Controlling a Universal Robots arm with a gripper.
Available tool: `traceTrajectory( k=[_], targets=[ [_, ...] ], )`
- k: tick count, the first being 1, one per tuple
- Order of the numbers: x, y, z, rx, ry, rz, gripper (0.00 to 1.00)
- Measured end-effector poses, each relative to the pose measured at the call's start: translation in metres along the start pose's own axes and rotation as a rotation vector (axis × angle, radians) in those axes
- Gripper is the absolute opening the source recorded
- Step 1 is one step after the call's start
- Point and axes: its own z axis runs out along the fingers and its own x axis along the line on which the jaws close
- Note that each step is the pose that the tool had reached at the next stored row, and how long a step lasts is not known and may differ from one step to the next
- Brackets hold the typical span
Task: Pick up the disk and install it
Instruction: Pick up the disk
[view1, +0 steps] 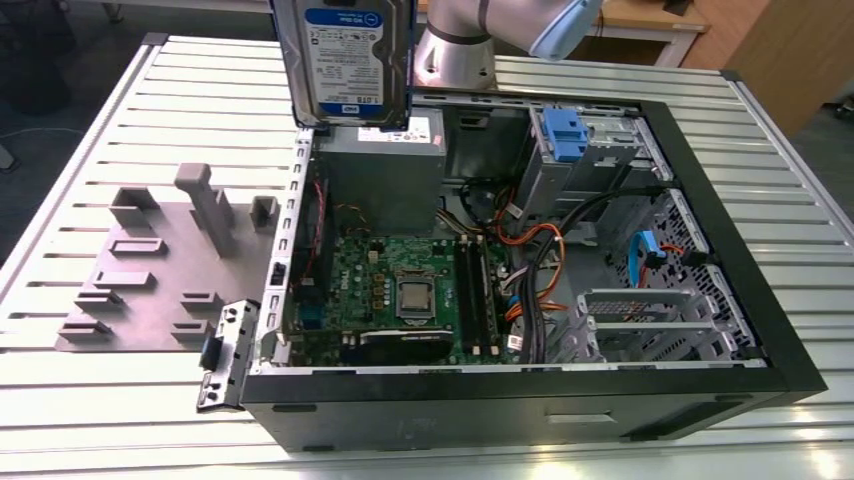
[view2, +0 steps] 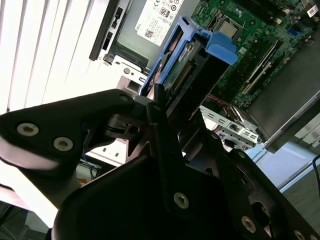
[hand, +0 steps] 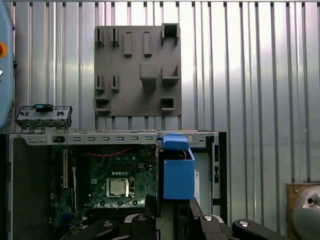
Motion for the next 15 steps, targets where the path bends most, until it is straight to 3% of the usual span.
traceTrajectory(
  k=[9,15],
  targets=[
    [0.0012,0.0000,-0.0001,-0.0001,0.0000,0.000,0.35],
    [0.0070,-0.0002,-0.0002,0.0000,0.0000,0.000,0.35]
  ],
)
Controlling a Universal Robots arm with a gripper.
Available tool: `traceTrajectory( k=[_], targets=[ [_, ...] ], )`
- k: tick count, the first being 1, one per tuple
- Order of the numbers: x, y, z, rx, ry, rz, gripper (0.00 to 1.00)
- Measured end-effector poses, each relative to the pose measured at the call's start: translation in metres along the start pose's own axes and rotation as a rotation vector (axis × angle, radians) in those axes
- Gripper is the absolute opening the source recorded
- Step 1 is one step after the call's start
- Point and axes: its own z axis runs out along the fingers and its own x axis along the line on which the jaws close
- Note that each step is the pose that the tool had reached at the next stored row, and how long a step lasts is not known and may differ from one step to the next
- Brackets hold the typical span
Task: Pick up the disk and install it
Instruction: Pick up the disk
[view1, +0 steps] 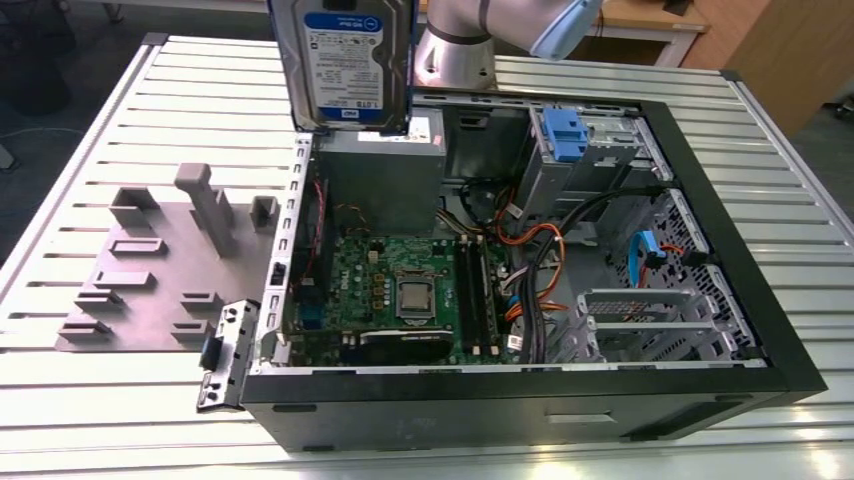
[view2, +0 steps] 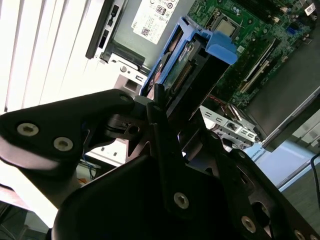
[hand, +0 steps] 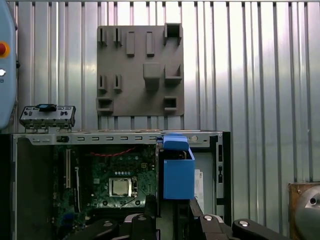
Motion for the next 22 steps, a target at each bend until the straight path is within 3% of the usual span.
traceTrajectory(
  k=[11,22],
  targets=[
    [0.0190,-0.0006,-0.0006,-0.0001,0.0001,0.000,0.35],
    [0.0339,-0.0014,-0.0011,0.0000,0.0003,0.004,0.35]
  ],
)
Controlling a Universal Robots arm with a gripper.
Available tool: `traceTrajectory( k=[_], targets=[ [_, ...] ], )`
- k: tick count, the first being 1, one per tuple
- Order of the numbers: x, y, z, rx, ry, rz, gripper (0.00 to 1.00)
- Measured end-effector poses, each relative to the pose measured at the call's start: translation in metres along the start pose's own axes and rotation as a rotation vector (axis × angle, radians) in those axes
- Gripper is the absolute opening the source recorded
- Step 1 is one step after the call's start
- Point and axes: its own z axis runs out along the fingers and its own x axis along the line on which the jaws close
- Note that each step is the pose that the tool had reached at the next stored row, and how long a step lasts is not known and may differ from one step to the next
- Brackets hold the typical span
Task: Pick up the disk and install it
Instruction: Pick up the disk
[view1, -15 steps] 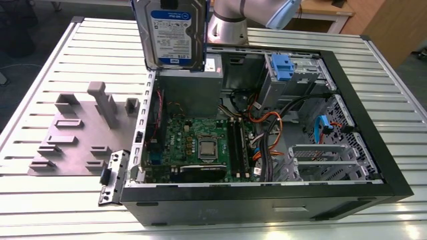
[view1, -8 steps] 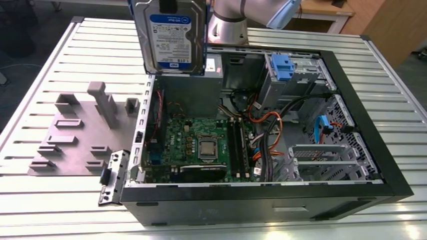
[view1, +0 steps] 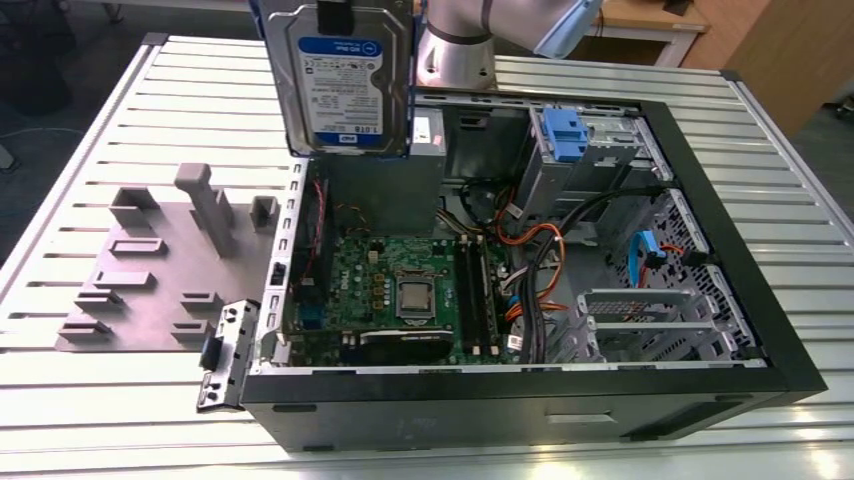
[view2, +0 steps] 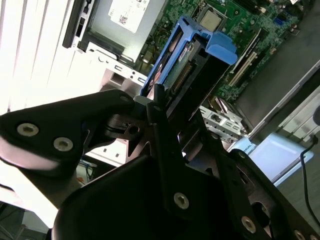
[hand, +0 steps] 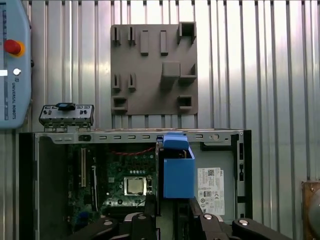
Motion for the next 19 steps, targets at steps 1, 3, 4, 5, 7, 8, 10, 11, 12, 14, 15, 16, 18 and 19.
traceTrajectory(
  k=[1,3,4,5,7,8,10,11,12,14,15,16,18,19],
  targets=[
    [0.0014,0.0000,0.0000,0.0000,-0.0001,0.000,0.35],
    [0.0042,-0.0002,-0.0001,0.0001,-0.0001,0.001,0.35],
    [0.0056,-0.0002,-0.0001,0.0001,-0.0002,0.001,0.35],
    [0.0069,-0.0003,-0.0002,0.0001,-0.0001,0.002,0.35],
    [0.0097,-0.0004,-0.0002,0.0001,-0.0002,0.002,0.35],
    [0.0111,-0.0005,-0.0003,0.0002,-0.0002,0.003,0.35],
    [0.0135,-0.0007,-0.0004,0.0001,0.0000,0.004,0.35],
    [0.0136,-0.0006,-0.0004,0.0002,-0.0002,0.004,0.35],
    [0.0136,-0.0006,-0.0003,0.0002,-0.0002,0.004,0.35],
    [0.0137,-0.0006,-0.0004,0.0002,-0.0001,0.004,0.35],
    [0.0138,-0.0006,-0.0004,0.0002,-0.0001,0.004,0.35],
    [0.0138,-0.0006,-0.0004,0.0002,-0.0001,0.004,0.35],
    [0.0139,-0.0008,-0.0004,0.0002,-0.0001,0.004,0.35],
    [0.0139,-0.0015,-0.0004,0.0001,-0.0001,0.003,0.35]
  ],
)
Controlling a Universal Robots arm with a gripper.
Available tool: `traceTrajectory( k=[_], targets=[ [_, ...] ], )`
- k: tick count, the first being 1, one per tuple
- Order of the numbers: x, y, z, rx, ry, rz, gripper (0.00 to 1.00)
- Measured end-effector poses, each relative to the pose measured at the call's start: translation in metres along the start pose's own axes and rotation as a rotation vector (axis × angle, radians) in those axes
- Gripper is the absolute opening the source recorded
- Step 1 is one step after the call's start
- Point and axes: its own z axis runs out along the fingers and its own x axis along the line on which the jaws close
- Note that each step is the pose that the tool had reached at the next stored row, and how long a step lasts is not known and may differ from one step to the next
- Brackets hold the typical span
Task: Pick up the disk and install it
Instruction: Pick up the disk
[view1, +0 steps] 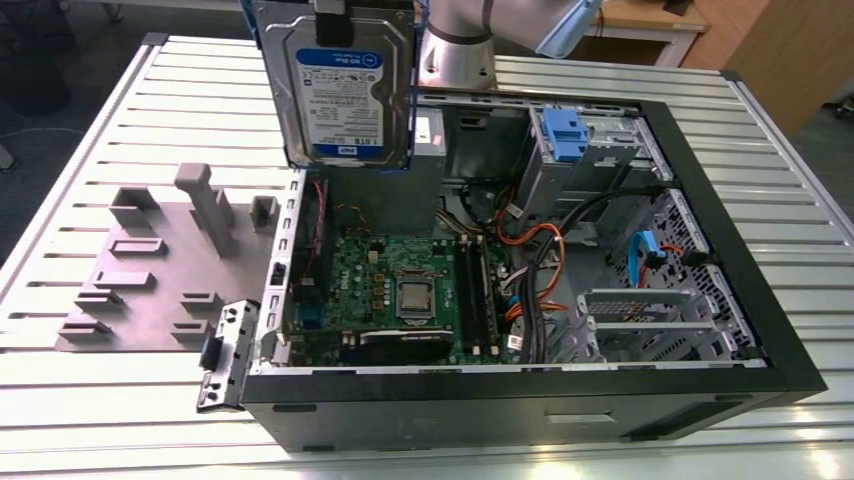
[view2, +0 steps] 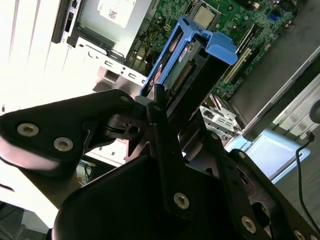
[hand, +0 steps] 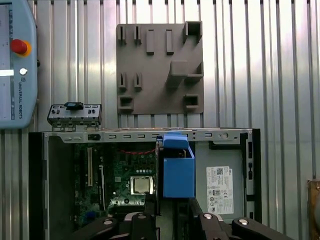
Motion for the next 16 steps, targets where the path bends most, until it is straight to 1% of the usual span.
traceTrajectory(
  k=[3,10,16],
  targets=[
    [-0.0003,-0.0048,0.0000,0.0000,0.0000,0.000,0.35],
    [-0.0009,-0.0224,-0.0001,0.0000,0.0000,0.000,0.35],
    [-0.0014,-0.0340,-0.0001,0.0000,0.0000,0.000,0.35]
  ],
)
